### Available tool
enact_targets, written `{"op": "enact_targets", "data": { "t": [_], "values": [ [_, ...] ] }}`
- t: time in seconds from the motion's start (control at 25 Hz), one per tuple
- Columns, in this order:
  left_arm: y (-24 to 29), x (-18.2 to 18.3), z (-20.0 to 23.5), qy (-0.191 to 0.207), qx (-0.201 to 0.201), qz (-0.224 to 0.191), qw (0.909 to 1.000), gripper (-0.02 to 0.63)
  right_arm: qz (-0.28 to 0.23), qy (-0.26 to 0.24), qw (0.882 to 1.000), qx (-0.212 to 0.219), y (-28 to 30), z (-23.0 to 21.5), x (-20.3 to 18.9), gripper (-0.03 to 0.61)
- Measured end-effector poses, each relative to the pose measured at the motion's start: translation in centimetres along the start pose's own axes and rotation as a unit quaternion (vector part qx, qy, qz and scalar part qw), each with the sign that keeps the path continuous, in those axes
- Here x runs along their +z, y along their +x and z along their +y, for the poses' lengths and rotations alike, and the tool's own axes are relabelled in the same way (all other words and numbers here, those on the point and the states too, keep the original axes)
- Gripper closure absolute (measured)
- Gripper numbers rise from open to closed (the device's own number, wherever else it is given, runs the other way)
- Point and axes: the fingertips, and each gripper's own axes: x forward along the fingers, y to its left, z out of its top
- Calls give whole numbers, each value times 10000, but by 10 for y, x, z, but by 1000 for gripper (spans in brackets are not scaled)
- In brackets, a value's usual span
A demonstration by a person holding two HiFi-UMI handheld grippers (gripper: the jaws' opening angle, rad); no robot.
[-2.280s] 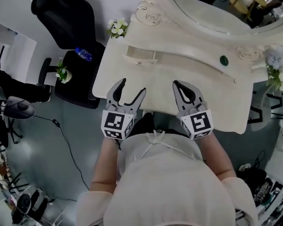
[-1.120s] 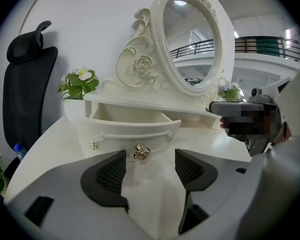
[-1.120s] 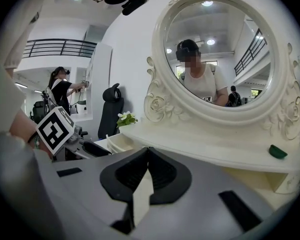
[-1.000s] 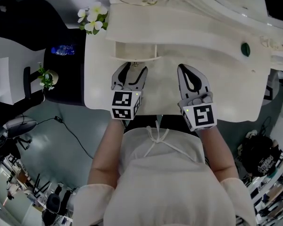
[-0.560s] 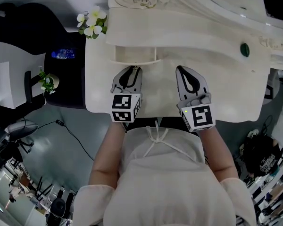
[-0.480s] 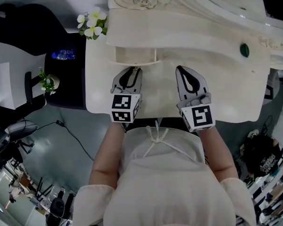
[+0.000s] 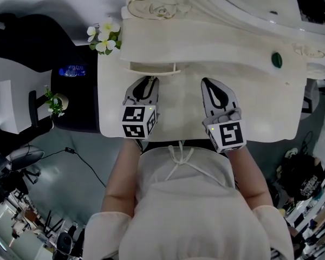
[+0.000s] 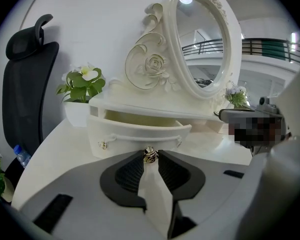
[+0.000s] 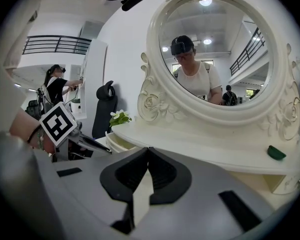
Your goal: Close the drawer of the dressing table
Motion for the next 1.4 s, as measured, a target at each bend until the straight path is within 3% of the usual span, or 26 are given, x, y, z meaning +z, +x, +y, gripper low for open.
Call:
{"op": "enact_targets", "data": {
  "t": [0.32, 0.48, 1.4],
  "values": [
    [12, 12, 4, -7, -65, 1, 10000, 509, -92, -44, 9999, -20, 10, -5, 5, 572],
    [18, 16, 7, -32, -87, 12, 10000, 509, 107, 150, 9998, -48, 17, -4, 7, 572],
    [37, 30, 12, -63, -245, -65, 9997, 508, -23, -68, 10000, -38, 40, -11, 18, 572]
  ]
}}
